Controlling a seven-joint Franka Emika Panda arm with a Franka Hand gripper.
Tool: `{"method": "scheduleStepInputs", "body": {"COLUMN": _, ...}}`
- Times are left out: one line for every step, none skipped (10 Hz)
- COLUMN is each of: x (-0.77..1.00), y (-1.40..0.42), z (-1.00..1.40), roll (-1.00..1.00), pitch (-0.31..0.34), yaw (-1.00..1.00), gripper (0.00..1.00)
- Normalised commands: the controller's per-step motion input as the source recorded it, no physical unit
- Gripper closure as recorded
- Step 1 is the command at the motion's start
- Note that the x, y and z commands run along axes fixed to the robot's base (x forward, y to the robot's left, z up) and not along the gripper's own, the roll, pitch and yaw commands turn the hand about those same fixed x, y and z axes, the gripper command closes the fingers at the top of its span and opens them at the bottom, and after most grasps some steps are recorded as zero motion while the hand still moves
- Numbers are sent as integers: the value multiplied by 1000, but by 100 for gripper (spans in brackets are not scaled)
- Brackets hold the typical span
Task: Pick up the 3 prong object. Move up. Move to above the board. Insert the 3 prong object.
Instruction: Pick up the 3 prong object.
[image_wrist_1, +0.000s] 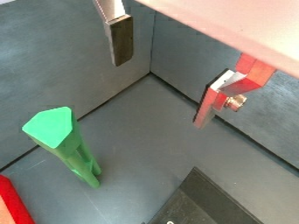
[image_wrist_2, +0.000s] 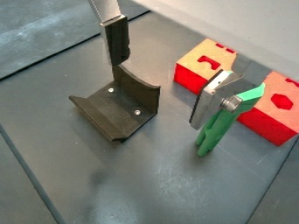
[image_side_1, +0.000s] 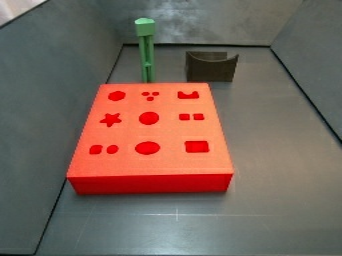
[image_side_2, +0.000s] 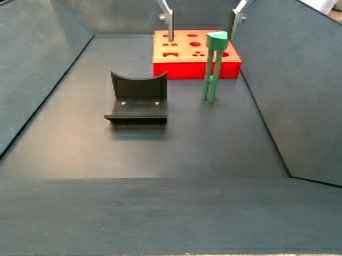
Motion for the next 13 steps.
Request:
{"method": "scheduleStepInputs", "body": {"x": 0, "y": 0, "z": -60, "roll": -59, "pitch": -41, "yaw": 0, "gripper": 0}}
{"method": "scheduleStepInputs", "body": {"x": -31, "y": 3, "z": 0, "roll": 0, "pitch": 0, "yaw": 0, "gripper": 0}}
{"method": "scheduleStepInputs", "body": {"x": -169, "y": 0, "z": 0, "roll": 0, "pitch": 0, "yaw": -71, "gripper": 0}}
{"method": "scheduleStepInputs", "body": {"x": -157, "y": -177, "z": 454, "roll": 141, "pitch": 0, "yaw": 0, "gripper": 0}}
{"method": "scheduleStepInputs", "body": {"x": -189, "y": -177, "z": 669, "roll": 167, "pitch": 0, "yaw": 49, "gripper": 0}}
{"method": "scheduleStepInputs", "body": {"x": -254, "y": -151, "z": 706, "roll": 157, "pitch": -7, "yaw": 83, "gripper": 0}}
{"method": "scheduleStepInputs", "body": {"x": -317, "y": -163, "z": 677, "roll": 143, "pitch": -19, "yaw": 77, "gripper": 0}}
{"method": "scheduleStepInputs", "body": {"x": -426, "y": -174, "z": 497, "roll": 130, "pitch": -54, "yaw": 14, "gripper": 0}}
{"method": "scheduleStepInputs", "body": {"x": -403, "y": -146, "z": 309, "roll": 64, "pitch": -66, "yaw": 0, "gripper": 0}}
{"method": "scheduleStepInputs", "body": {"x": -354, "y": -77, "z": 134, "roll": 0, "pitch": -74, "yaw": 0, "gripper": 0}}
{"method": "scheduleStepInputs", "body": {"x": -297, "y": -71, "z": -46, "roll": 0, "pitch": -96, "yaw": 0, "gripper": 0}}
{"method": "scheduleStepInputs", "body": {"x": -57, "y": -114, "z": -254, "roll": -7, "pitch": -120, "yaw": 43, "gripper": 0}}
{"method": "scheduleStepInputs", "body": {"x": 0, "y": -77, "z": -177, "roll": -34, "pitch": -87, "yaw": 54, "gripper": 0}}
